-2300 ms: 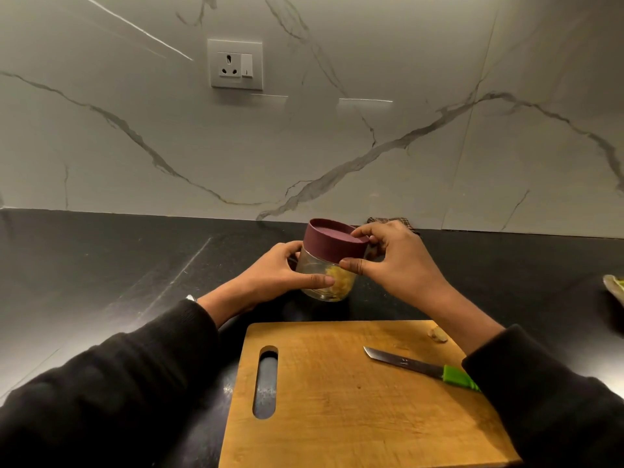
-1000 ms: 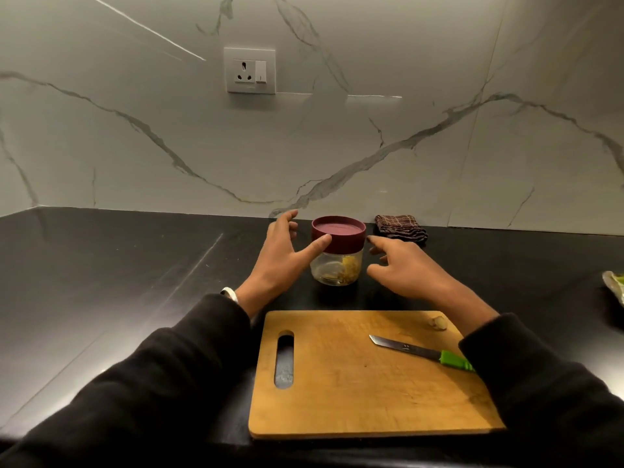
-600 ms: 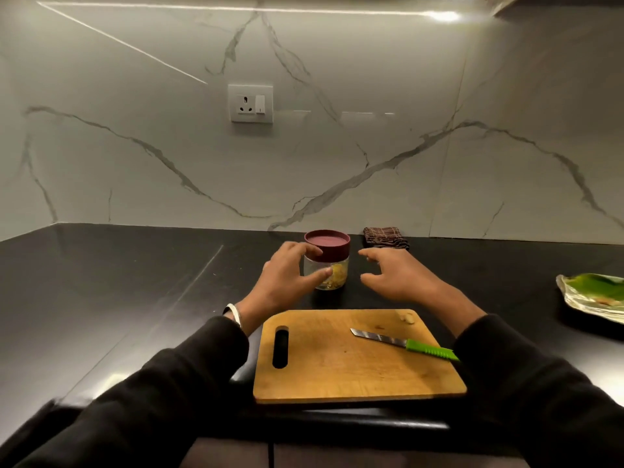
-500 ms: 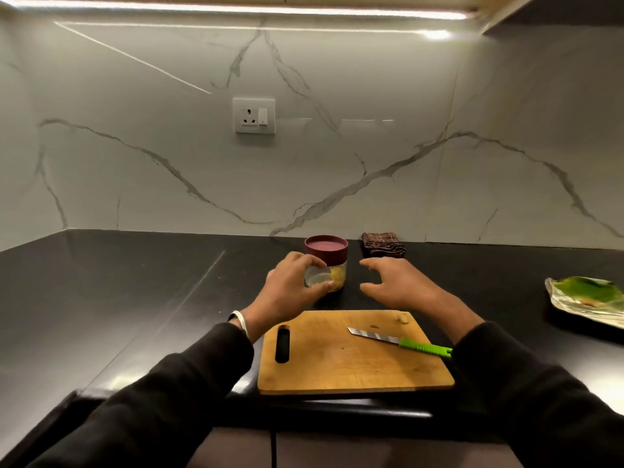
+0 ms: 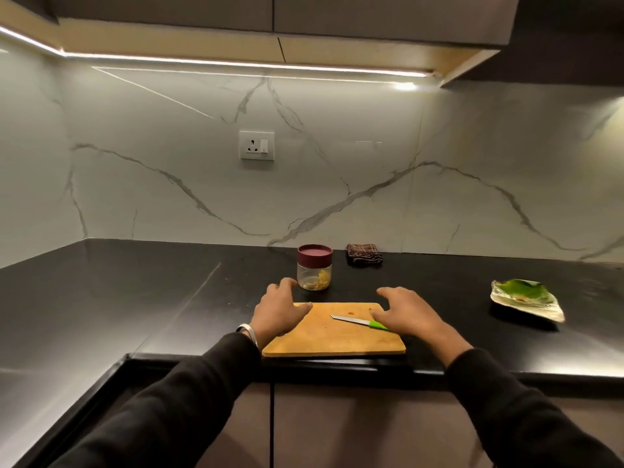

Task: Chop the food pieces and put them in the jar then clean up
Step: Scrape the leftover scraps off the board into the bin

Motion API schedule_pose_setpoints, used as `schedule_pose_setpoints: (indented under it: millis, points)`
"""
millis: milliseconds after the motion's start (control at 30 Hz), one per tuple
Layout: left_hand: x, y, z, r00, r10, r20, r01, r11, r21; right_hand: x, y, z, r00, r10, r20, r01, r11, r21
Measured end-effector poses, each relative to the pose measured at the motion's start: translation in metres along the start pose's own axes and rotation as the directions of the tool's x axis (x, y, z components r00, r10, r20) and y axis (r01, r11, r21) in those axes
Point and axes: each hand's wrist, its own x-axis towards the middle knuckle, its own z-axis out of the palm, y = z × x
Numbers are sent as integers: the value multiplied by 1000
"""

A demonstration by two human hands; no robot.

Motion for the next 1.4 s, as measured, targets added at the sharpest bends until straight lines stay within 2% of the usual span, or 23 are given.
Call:
schedule_pose_setpoints:
  millis: [133,200,267,333,433,667,1033,1167,1400]
  points:
    - [-8,-14,10,982,-183,47,182,983,15,-13,9,19,991,135,20,-135,991,1]
    - [-13,-19,17,969,-243,49,238,968,84,-18,11,31,987,157,31,-158,987,26]
    - [-19,-22,25,973,-229,-9,228,962,152,-24,13,45,987,163,-1,-163,985,54]
    - [-26,-23,30,983,-175,-59,182,973,144,-31,14,54,985,155,-74,-150,986,72]
    - [-33,-21,29,987,-130,-94,137,988,68,-39,12,59,980,136,-149,-126,989,75]
    - [-45,-16,20,964,-231,-129,183,935,-304,-46,7,62,968,150,-202,-135,987,84]
    - [-66,-5,13,930,-280,-239,168,901,-400,-56,-1,57,945,241,-222,-200,961,191]
    - [-72,1,15,934,-282,-221,152,870,-469,-64,5,54,940,254,-227,-210,957,200]
    - [-87,29,39,939,-321,-121,169,741,-650,-94,40,39,914,295,-277,-243,947,209]
